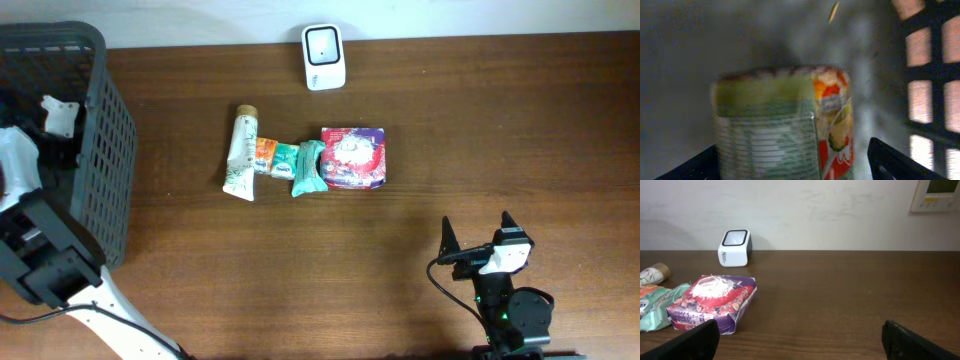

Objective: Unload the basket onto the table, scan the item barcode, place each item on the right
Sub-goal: 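Lower the left gripper into the basket and grasp the green-lidded jar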

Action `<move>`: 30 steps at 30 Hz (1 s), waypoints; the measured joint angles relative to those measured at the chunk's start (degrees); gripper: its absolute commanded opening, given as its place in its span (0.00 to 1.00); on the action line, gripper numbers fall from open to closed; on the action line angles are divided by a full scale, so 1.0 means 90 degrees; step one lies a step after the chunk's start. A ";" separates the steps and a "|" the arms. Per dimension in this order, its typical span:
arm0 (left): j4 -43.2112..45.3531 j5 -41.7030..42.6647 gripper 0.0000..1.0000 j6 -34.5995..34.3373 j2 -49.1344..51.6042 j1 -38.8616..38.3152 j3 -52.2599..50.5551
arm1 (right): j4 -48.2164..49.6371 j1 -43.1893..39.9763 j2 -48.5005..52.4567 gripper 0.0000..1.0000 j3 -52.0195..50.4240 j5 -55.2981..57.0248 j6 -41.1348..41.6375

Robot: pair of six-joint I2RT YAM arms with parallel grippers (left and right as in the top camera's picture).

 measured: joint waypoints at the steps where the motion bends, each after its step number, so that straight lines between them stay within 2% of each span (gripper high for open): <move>1: -0.0002 -0.0104 0.63 0.0000 0.0024 0.0000 -0.0027 | 0.0000 0.0000 0.0000 0.98 0.0000 0.0000 -0.0002; 4: -0.0007 -0.0255 0.67 0.0010 0.0044 -0.0002 -0.0041 | 0.0000 0.0000 0.0000 0.99 0.0000 0.0000 -0.0002; 10: 0.0000 -0.0274 0.64 -0.0051 0.0044 -0.0002 -0.0041 | 0.0000 0.0000 0.0000 0.99 0.0000 0.0000 -0.0002; 13: 0.0000 -0.0279 0.57 -0.0357 0.0044 -0.0002 -0.0041 | 0.0000 0.0000 0.0000 0.99 0.0000 0.0000 -0.0002; 15: 0.0000 -0.0291 0.39 -0.0670 0.0032 -0.0002 -0.0041 | 0.0000 0.0000 0.0000 0.98 0.0000 0.0000 -0.0002; 17: -0.0024 -0.0328 0.36 -0.0891 -0.0046 -0.0002 -0.0044 | 0.0000 0.0000 0.0000 0.99 0.0000 0.0000 0.0000; 30: -0.0117 -0.0287 0.35 -0.1821 -0.2178 0.0000 -0.0080 | 0.0000 0.0000 0.0000 0.98 0.0000 0.0000 -0.0002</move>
